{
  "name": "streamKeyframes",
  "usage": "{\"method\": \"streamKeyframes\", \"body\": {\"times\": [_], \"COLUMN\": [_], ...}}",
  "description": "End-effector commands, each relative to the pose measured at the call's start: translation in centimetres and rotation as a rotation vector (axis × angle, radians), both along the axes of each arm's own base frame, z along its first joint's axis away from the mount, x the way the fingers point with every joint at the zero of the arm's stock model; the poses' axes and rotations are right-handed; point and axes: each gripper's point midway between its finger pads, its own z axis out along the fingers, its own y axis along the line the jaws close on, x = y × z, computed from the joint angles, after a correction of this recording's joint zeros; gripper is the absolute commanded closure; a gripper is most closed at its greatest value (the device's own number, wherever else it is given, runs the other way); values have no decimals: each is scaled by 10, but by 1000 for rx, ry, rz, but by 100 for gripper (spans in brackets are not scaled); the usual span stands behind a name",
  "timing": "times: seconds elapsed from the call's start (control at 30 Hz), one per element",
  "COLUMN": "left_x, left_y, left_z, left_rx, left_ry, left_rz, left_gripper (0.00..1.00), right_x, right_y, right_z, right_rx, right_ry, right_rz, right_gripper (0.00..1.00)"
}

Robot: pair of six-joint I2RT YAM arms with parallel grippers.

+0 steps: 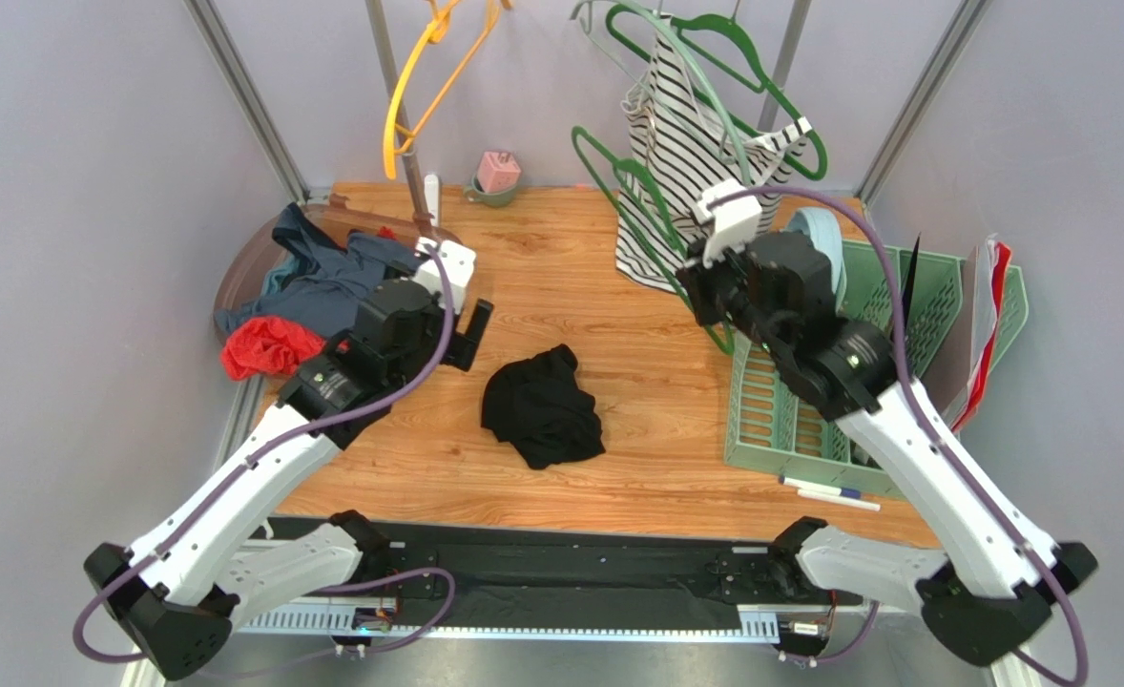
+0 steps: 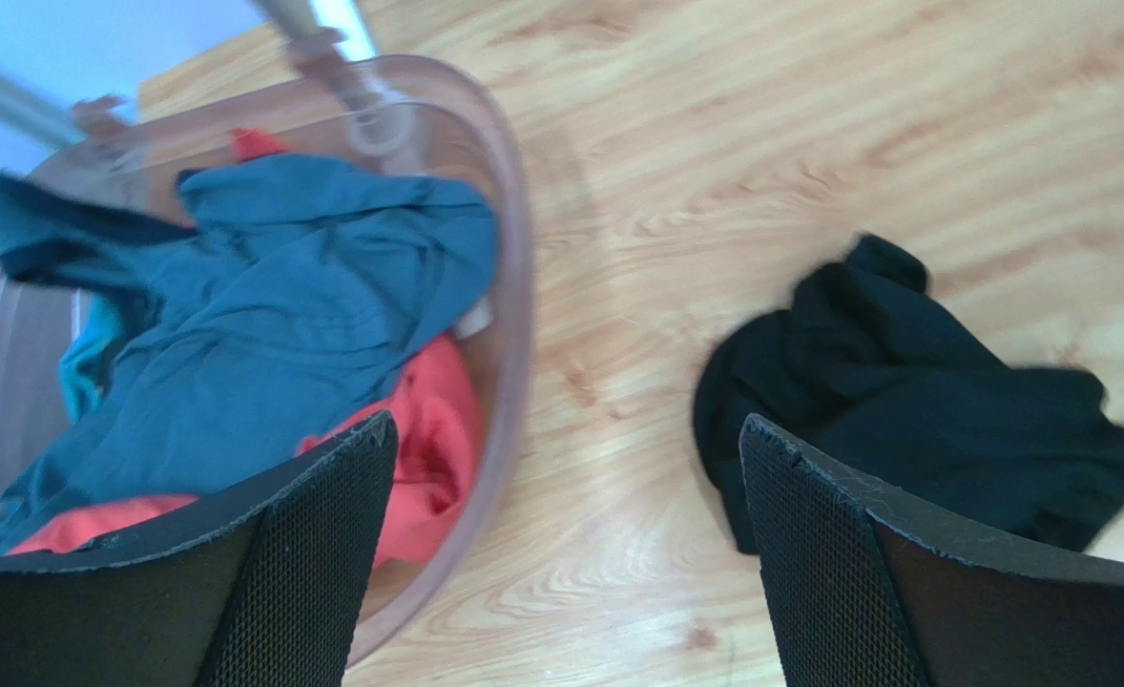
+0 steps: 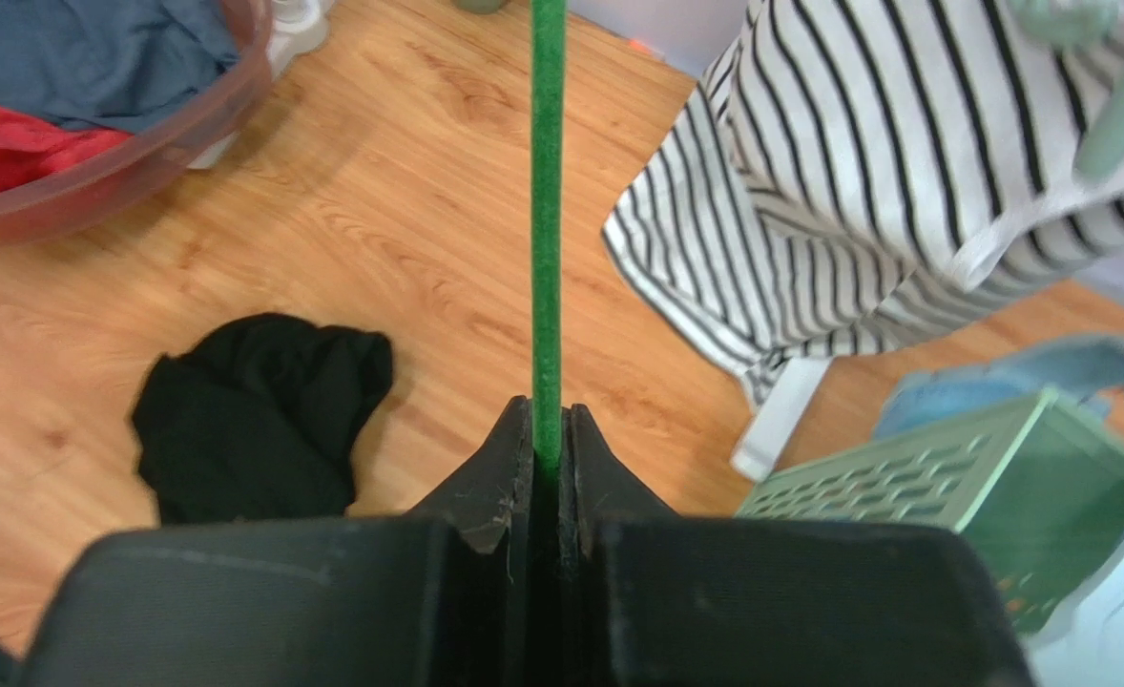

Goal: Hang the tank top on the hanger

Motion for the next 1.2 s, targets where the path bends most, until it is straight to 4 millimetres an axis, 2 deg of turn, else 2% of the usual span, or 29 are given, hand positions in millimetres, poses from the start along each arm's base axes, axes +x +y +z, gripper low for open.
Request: {"method": "streamKeyframes", "body": {"times": [0.0,0.03,0.07,0.13,0.17,0.2,0.23,0.27,0.33,0.4,0.43,0.47,0.5,0.53,0.57,0.63,0.67,0.7,0.77,0.8,1.0,1.1,1.17], "left_x": [-7,-9,-8,-11,-6,-6,-1,4,16,28,34,41,48,52,56,67,71,77,82,85,87,84,82], "left_y": [-37,-47,-58,-84,-96,-105,-113,-123,-132,-146,-152,-158,-164,-167,-170,-175,-176,-175,-173,-172,-158,-159,-170], "left_z": [-20,-23,-35,-41,-52,-58,-54,-67,-66,-77,-73,-85,-82,-87,-104,-110,-126,-127,-146,-148,-176,-189,-194], "left_rx": [76,65,71,-23,-35,-57,-79,-88,-106,-110,-119,-98,-97,-83,-44,-10,23,50,101,120,163,115,57], "left_ry": [24,42,85,153,193,227,232,271,265,275,267,287,277,286,318,317,340,329,354,349,390,425,444], "left_rz": [-109,-137,-161,-204,-209,-222,-223,-209,-188,-184,-188,-188,-189,-185,-182,-175,-166,-158,-143,-130,-63,-73,-118], "left_gripper": [7,7,7,7,7,7,7,7,6,7,7,7,7,7,7,8,8,10,11,13,17,19,21], "right_x": [-33,-42,-48,-60,-64,-67,-72,-74,-77,-79,-81,-82,-85,-87,-88,-92,-93,-95,-97,-98,-97,-96,-96], "right_y": [-6,-10,-11,-15,-15,-14,-16,-16,-21,-28,-31,-34,-36,-38,-38,-41,-42,-44,-45,-45,-42,-41,-41], "right_z": [-13,-15,-36,-43,-60,-65,-68,-80,-85,-94,-93,-95,-95,-94,-93,-90,-90,-85,-83,-81,-81,-80,-79], "right_rx": [136,154,144,189,186,208,223,225,238,219,220,213,219,224,232,247,247,260,265,270,267,270,270], "right_ry": [46,47,88,105,134,148,144,159,159,171,169,173,166,160,156,139,137,122,113,106,108,104,101], "right_rz": [-42,-38,-42,-44,-39,-43,-38,-37,-57,-85,-91,-97,-98,-97,-95,-88,-88,-85,-78,-74,-61,-57,-61], "right_gripper": [100,100,100,100,100,100,100,100,100,100,100,100,100,100,100,100,100,100,100,100,100,100,100]}}
